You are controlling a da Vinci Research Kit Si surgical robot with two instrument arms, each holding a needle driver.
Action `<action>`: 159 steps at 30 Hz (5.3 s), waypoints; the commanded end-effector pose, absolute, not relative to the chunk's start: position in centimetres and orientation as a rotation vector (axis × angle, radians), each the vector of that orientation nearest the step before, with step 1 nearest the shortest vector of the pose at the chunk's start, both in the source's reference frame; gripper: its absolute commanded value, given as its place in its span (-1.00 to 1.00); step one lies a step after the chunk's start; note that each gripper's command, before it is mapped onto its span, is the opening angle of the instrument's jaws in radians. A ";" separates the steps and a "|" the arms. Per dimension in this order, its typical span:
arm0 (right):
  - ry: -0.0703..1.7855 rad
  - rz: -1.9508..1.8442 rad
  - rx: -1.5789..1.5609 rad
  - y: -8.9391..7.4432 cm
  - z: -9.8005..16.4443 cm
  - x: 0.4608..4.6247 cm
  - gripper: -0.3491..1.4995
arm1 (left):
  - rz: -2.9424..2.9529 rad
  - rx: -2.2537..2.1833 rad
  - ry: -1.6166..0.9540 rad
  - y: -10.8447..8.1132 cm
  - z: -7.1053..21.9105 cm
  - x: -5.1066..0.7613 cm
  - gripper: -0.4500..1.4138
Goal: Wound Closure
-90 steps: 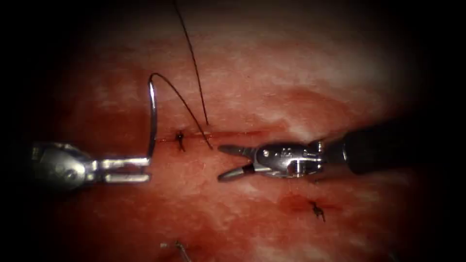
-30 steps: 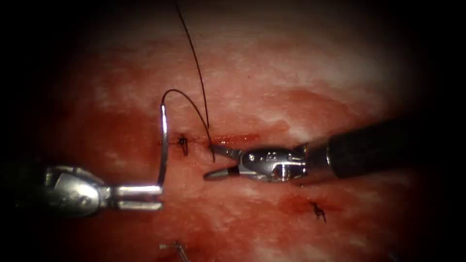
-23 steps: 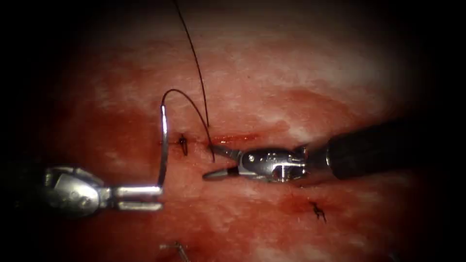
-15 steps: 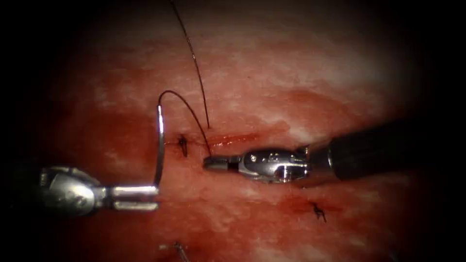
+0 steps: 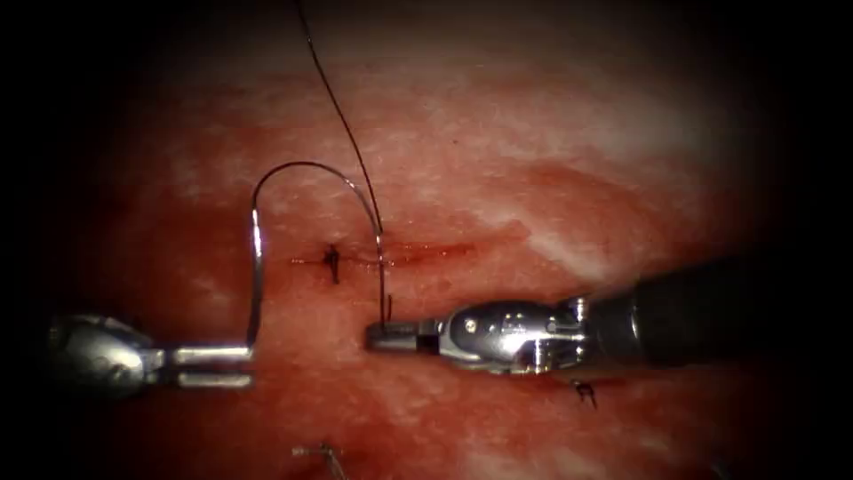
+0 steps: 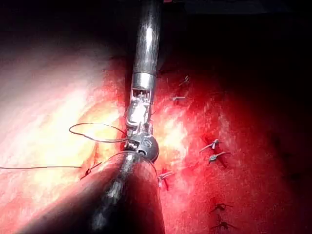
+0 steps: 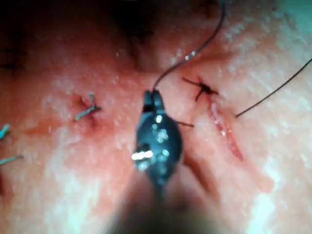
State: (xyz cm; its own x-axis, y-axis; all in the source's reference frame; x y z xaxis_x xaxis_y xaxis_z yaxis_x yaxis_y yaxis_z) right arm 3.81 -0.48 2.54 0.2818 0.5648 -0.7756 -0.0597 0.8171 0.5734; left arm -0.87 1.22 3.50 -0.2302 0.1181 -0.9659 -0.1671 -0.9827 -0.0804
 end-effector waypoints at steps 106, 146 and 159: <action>1.145 0.111 0.128 -0.7 2.9 3.48 0.35 | 2.244 -1.632 0.269 1.3 4.3 0.60 -1.00; 1.189 0.051 0.221 -1.6 1.4 3.82 -1.00 | 2.211 -1.594 0.260 1.4 4.9 0.70 -1.00; 1.149 0.146 0.043 -1.1 1.6 3.66 0.63 | 2.209 -1.588 0.260 1.3 4.9 0.74 -1.00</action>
